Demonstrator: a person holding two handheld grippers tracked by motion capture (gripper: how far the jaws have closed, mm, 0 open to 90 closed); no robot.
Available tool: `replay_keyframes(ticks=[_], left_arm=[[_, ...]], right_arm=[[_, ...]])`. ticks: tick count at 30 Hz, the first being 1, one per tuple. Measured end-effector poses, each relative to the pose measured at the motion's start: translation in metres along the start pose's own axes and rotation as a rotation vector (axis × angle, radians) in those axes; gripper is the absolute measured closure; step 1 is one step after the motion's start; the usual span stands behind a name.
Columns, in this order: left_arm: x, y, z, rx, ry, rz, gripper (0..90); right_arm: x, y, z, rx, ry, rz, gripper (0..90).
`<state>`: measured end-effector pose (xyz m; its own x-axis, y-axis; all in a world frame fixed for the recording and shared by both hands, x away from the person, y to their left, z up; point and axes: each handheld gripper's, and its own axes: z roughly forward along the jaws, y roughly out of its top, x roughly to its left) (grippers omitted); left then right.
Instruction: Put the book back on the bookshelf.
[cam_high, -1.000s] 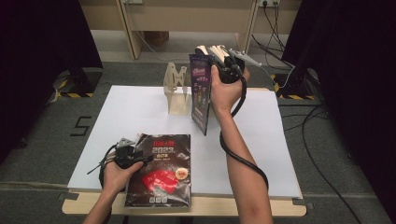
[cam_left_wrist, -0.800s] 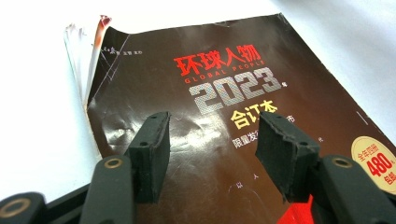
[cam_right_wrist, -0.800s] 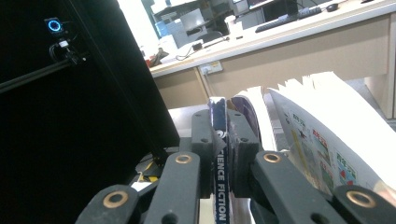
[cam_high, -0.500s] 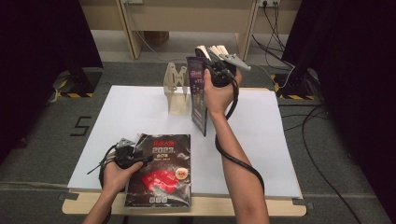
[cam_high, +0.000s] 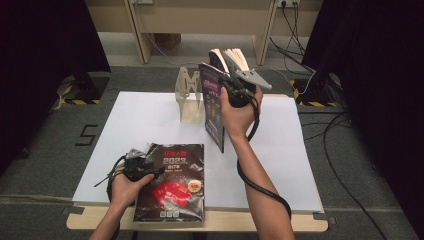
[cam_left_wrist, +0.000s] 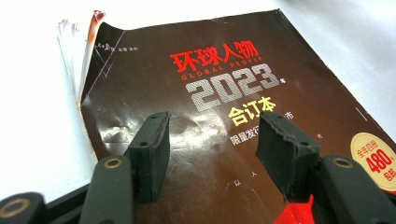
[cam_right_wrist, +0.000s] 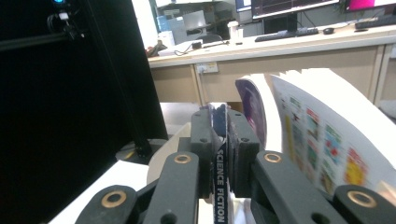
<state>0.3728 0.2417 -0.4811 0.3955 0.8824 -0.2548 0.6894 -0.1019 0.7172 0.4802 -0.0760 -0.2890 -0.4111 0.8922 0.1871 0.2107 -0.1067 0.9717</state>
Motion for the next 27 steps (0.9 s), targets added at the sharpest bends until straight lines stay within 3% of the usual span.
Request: replay_keyframes(ticks=[6,10,12,22,27], left_arm=[[-0.001,0.000,0.000,-0.001,-0.002,0.001,43.7],[-0.002,0.000,0.000,-0.001,-0.003,-0.001,43.6],[-0.002,0.000,0.000,0.001,-0.001,0.000,43.7],[-0.003,0.000,0.001,0.001,-0.004,0.000,43.6],[-0.003,0.000,0.001,0.002,-0.008,-0.002,43.7]], right_arm=[[-0.005,-0.009,-0.026,0.018,0.007,-0.032,83.0],[-0.009,-0.014,-0.038,0.039,0.017,-0.026,82.5],[-0.010,-0.017,-0.043,0.036,0.005,-0.056,82.4],[-0.015,-0.025,-0.061,0.073,0.014,-0.051,80.2],[-0.017,-0.028,-0.064,0.101,-0.006,-0.055,78.0]])
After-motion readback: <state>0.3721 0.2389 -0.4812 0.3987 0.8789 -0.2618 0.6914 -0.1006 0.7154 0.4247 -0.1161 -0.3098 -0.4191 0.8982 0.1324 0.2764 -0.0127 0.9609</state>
